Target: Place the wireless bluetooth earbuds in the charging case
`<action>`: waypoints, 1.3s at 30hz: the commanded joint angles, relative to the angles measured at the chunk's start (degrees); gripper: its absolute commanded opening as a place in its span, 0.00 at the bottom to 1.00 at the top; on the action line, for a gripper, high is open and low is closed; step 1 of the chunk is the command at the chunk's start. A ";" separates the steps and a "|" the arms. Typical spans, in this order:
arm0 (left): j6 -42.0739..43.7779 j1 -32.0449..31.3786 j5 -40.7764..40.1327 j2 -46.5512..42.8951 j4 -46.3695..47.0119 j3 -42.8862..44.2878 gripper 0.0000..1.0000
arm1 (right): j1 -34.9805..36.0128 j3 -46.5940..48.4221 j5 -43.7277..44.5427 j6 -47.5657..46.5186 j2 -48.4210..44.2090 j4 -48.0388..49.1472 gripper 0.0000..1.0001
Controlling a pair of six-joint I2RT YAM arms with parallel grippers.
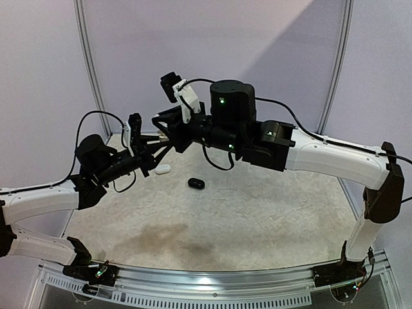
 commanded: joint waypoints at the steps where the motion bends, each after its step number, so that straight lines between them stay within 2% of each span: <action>1: -1.08 -0.58 0.08 0.11 1.47 1.21 0.00 | 0.13 -1.32 2.86 -2.13 0.95 2.18 0.00; 19: -1.38 -0.49 0.38 0.29 1.56 1.22 0.00 | -0.75 -4.64 5.84 -1.20 1.67 1.98 0.00; 39: -0.71 -0.49 0.40 0.37 1.64 1.30 0.00 | -1.62 -5.13 4.13 1.95 3.37 -0.52 0.00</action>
